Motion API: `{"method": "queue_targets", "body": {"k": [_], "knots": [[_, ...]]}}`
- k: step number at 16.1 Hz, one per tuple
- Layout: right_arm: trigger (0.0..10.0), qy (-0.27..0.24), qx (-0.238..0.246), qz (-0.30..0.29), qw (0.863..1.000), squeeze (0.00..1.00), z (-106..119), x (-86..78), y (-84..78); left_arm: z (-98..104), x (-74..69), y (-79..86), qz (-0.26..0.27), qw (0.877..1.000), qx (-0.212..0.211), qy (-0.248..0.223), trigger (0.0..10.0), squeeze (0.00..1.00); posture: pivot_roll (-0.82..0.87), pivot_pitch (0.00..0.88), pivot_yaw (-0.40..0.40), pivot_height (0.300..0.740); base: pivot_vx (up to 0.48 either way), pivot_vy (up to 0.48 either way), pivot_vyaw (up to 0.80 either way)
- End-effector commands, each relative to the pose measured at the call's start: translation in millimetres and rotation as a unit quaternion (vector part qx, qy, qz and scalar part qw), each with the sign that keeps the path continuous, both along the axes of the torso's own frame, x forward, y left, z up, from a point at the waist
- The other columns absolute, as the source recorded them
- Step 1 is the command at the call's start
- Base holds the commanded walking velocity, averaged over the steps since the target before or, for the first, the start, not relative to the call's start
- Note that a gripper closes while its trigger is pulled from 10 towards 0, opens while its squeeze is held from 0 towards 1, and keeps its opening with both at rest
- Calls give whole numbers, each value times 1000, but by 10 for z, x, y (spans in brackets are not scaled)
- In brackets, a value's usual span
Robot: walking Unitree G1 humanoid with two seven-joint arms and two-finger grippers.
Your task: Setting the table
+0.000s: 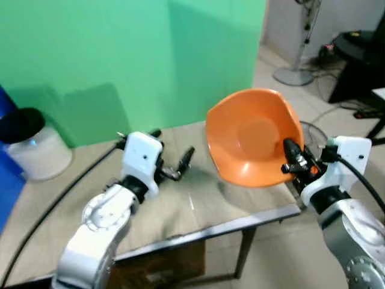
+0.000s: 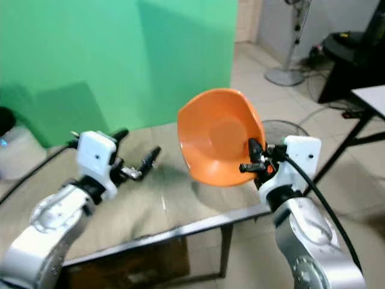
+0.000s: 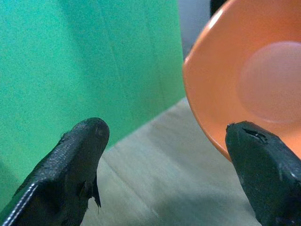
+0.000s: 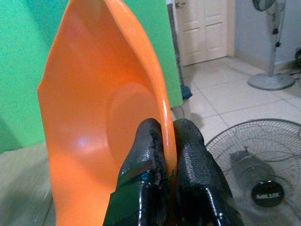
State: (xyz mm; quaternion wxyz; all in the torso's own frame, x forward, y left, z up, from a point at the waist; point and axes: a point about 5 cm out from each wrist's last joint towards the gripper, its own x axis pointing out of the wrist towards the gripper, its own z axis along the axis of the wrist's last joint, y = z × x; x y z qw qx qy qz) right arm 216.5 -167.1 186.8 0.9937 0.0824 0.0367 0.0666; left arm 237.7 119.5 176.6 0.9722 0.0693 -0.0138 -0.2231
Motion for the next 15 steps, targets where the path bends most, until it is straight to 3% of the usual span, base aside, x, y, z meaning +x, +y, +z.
{"method": "queue_targets", "body": {"k": [1,15], "knots": [[10000,-19,7,9,1000,0,68,-22,45,-28,11,24,8,1000,6,7,10000,0,69,0,58,740,0,0,-781],[10000,11,-17,-45,999,0,-19,-27,-12,-82,32,58,31,999,0,12,10000,0,48,0,53,740,0,0,-781]]}}
